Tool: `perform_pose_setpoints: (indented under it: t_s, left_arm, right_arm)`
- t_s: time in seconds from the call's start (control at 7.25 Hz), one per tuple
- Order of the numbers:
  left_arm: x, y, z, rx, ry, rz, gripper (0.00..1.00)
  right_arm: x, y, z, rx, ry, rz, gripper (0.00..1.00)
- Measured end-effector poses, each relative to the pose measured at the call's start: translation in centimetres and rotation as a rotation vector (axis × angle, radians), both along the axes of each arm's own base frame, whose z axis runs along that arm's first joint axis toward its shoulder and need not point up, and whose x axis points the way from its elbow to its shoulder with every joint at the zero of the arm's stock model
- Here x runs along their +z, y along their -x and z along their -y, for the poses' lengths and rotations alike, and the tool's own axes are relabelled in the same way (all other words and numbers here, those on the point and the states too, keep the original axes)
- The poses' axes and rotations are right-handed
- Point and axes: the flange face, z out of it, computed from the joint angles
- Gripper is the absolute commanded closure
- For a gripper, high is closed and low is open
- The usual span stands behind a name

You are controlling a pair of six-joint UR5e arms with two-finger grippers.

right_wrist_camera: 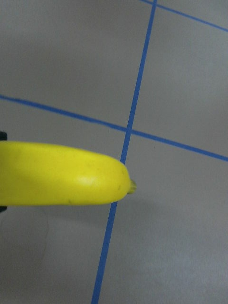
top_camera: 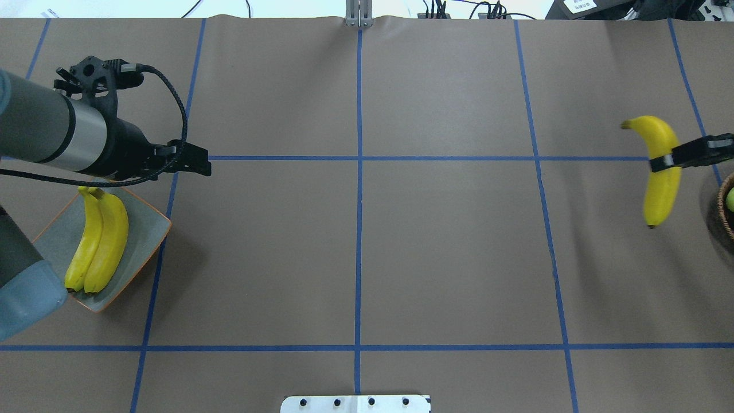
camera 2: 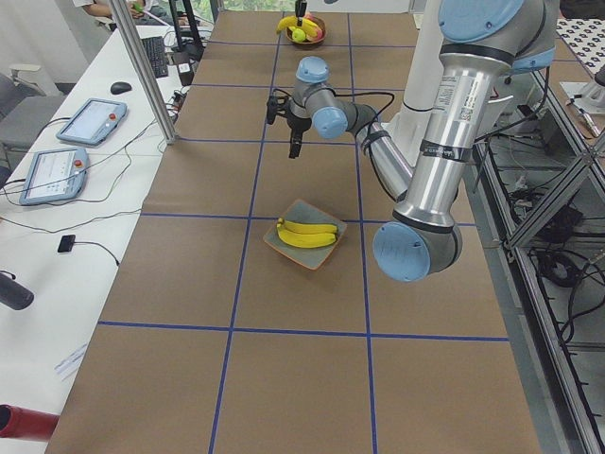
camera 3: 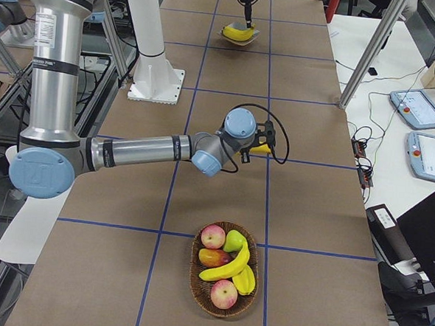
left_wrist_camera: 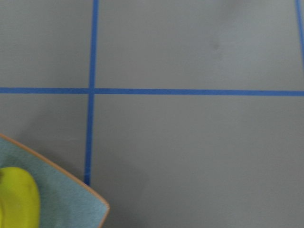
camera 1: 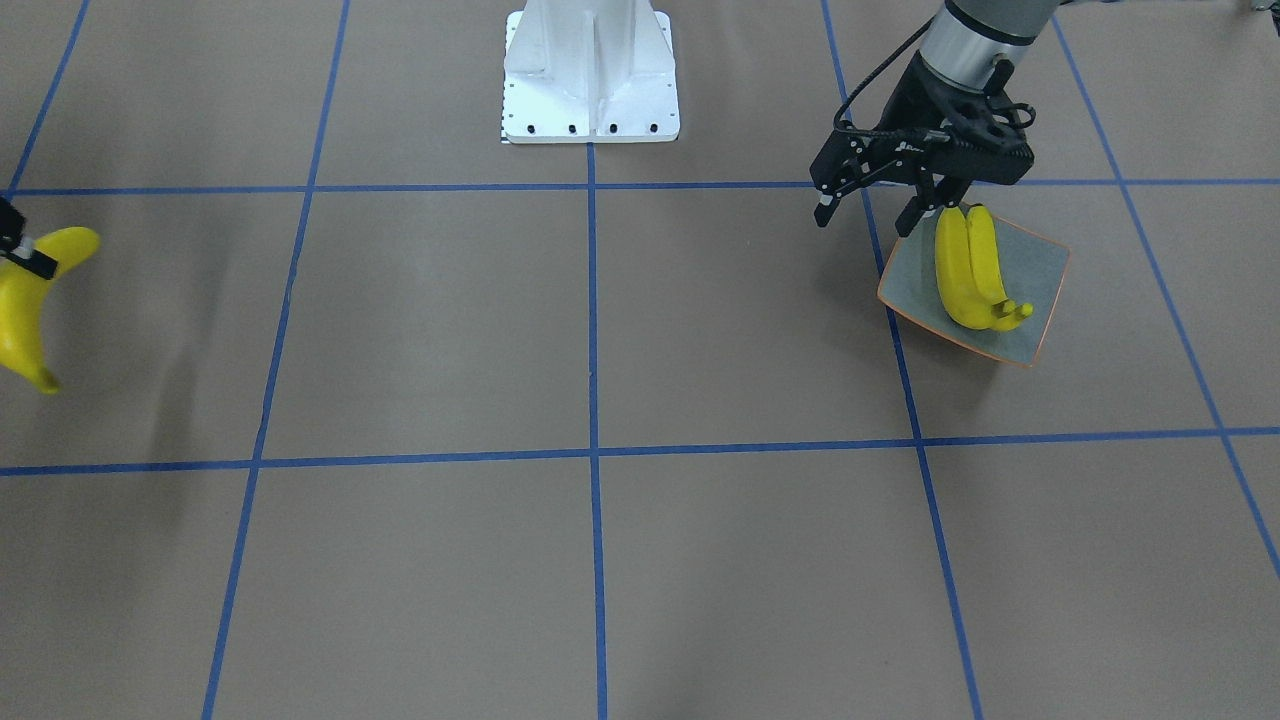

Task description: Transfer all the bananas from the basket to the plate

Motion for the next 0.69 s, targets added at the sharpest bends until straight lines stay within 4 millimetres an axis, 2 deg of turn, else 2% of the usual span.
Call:
perform_pose_setpoints:
  t_s: [0.14, 0.28, 0.41, 0.55, 0.69]
  left_arm:
    - [-1.5, -1.0, 0.8, 0.0, -0.014, -0.02, 0.0]
    - [-2.7, -1.9, 1.5, 0.003, -0.025, -0.035, 0.01]
    - [-4.0, -2.5, 1.7, 0.007, -0.037, -0.049, 0.01]
    - [-5.4, -3.2, 1.5, 0.019, -0.062, -0.077, 0.01]
    - [-6.4, -4.4, 0.9, 0.042, -0.106, -0.124, 0.01]
  right_arm:
    - [-4.4, 4.7, 0.9, 0.008, 0.059, 0.052, 1.0]
    - [-9.5, 9.7, 1.6, 0.038, 0.118, 0.107, 1.0]
    - [-14.3, 14.5, 1.5, 0.068, 0.16, 0.161, 1.0]
    - [-17.8, 18.5, 0.6, 0.08, 0.185, 0.204, 1.0]
    - [-20.0, 21.3, -0.5, 0.074, 0.192, 0.232, 1.0]
